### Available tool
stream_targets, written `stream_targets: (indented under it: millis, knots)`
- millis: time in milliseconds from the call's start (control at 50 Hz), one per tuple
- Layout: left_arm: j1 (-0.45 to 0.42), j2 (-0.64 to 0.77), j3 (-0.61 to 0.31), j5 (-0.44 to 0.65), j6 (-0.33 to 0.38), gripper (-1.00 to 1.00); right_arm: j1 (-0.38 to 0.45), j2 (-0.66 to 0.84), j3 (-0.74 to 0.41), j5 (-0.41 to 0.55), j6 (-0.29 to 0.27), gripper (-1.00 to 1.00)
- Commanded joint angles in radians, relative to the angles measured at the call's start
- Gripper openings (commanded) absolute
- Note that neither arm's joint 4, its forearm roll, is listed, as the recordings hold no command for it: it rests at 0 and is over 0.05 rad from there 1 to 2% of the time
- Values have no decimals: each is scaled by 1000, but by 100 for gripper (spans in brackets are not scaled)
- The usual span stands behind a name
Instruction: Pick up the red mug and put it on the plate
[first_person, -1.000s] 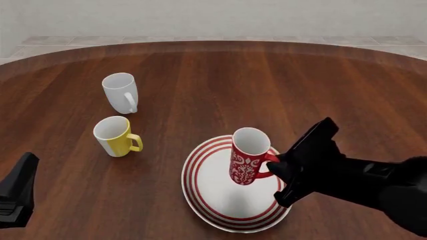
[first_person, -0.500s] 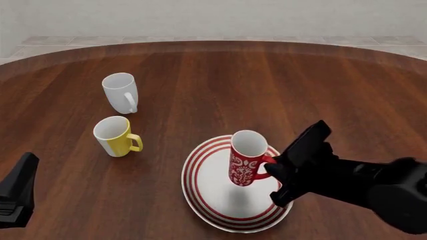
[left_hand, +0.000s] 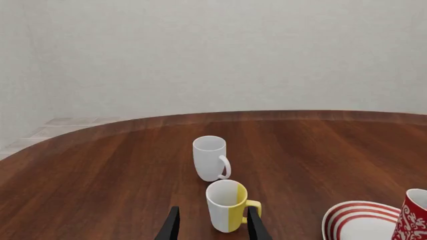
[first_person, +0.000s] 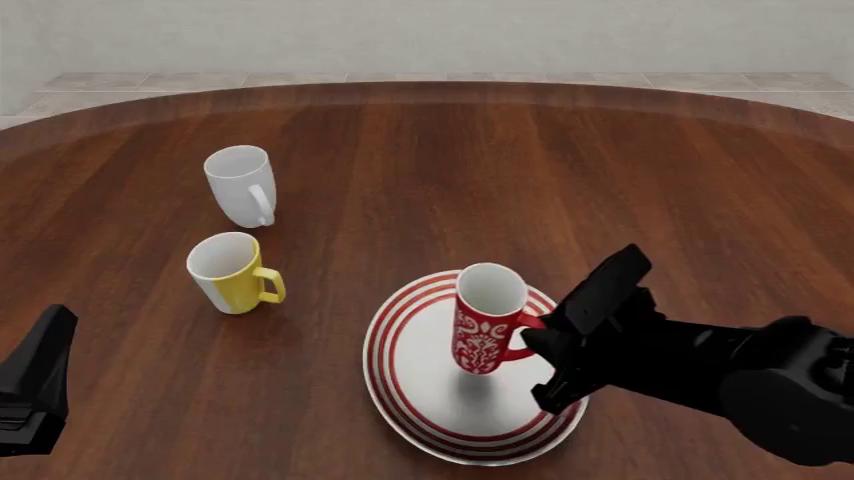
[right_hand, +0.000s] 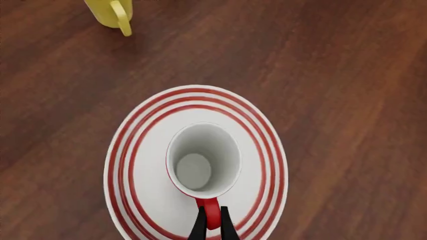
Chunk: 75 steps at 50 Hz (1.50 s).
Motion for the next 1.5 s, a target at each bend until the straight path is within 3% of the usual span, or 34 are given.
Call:
stream_targets:
  millis: [20,1500]
  knots:
    - [0,0,-5,4,-1,100,8,11,-9,-5,19,-100]
    - [5,0,5,-5,-16,100,39,112,-4,-72,52,-100]
